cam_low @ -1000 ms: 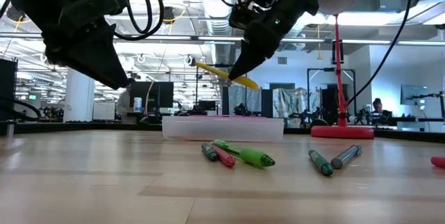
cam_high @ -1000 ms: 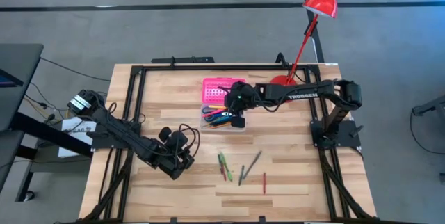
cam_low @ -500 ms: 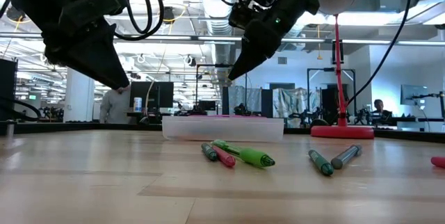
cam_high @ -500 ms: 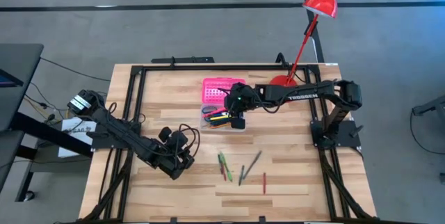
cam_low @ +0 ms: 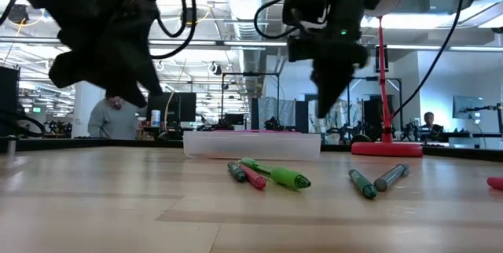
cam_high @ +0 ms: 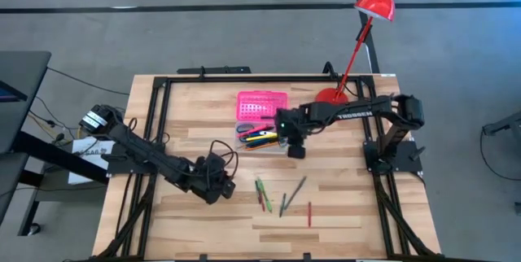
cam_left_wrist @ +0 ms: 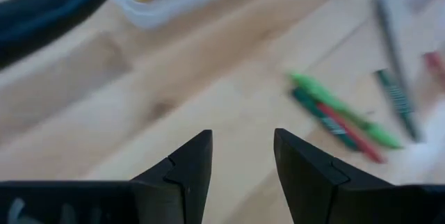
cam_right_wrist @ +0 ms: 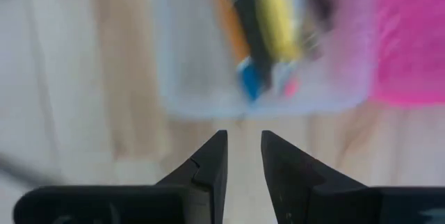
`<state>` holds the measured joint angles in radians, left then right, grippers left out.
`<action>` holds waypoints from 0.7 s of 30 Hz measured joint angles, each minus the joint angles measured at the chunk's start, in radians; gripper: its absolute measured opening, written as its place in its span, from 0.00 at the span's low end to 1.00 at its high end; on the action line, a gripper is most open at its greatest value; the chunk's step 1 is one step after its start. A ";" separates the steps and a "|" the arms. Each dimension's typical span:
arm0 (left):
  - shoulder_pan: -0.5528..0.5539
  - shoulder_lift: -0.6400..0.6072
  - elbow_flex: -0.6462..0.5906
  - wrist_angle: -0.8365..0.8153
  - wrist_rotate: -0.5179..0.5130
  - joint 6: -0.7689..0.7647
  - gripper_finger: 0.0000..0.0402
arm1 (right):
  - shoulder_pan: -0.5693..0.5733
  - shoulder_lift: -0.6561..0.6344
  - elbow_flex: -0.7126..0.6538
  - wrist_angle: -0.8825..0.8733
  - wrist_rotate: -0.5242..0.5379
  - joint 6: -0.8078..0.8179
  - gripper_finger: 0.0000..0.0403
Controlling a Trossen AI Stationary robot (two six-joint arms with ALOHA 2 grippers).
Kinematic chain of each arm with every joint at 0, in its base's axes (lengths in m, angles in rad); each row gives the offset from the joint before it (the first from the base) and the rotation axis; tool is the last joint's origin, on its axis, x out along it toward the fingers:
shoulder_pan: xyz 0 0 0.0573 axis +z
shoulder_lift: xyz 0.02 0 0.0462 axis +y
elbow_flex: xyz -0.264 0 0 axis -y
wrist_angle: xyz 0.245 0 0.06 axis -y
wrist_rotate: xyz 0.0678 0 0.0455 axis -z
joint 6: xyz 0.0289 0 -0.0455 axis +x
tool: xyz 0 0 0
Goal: Pick & place school supplies into a supply box
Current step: Put the green crayon into the pink supply box
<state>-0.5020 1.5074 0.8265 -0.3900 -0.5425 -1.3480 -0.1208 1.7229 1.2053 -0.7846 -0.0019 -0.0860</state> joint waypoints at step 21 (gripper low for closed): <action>0.077 0.214 0.031 0.484 0.167 0.006 0.37 | 0.169 -0.304 -0.218 0.187 -0.049 -0.022 0.20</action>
<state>-0.4249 1.7214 0.8576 0.0939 -0.3754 -1.3421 0.0479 1.4186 0.9868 -0.5977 -0.0506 -0.1077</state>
